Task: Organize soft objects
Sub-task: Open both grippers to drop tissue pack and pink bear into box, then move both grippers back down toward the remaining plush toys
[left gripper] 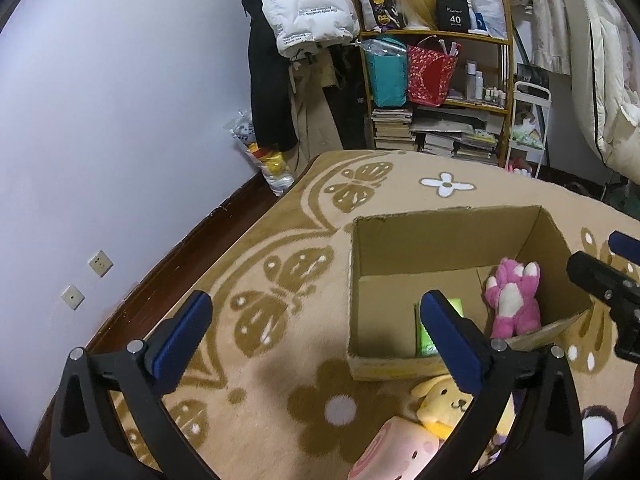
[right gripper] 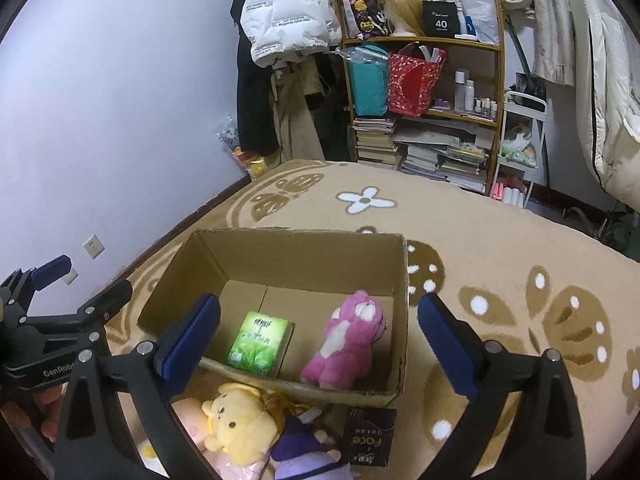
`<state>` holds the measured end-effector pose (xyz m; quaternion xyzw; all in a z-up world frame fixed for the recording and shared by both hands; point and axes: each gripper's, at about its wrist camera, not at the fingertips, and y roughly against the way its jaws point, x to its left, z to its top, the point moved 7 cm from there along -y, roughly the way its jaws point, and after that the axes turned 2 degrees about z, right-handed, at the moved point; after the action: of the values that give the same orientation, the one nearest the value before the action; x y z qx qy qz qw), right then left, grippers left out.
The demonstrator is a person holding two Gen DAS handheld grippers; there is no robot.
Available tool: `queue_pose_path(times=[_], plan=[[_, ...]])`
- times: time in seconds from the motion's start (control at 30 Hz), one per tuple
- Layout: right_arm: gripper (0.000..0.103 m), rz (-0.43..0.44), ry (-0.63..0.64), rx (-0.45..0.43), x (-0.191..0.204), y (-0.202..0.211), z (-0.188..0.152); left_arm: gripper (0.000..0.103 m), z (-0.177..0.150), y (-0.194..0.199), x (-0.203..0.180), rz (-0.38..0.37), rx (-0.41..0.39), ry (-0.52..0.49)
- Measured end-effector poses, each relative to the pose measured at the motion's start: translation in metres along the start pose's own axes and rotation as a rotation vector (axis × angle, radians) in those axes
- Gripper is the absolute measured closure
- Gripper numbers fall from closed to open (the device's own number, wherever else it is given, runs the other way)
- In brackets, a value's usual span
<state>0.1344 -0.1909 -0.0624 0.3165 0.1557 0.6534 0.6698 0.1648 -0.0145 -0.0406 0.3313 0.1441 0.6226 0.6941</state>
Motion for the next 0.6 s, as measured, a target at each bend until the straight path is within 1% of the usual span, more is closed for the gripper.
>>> queue_pose_path(times=[0.33, 0.6], plan=[[0.000, 0.006, -0.020, -0.009, 0.005, 0.021, -0.011, 0.000, -0.021, 0.011, 0.008, -0.004, 0.060, 0.003], [0.000, 0.014, -0.048, -0.013, 0.005, 0.037, -0.020, 0.000, -0.040, 0.016, 0.004, -0.025, 0.126, -0.021]])
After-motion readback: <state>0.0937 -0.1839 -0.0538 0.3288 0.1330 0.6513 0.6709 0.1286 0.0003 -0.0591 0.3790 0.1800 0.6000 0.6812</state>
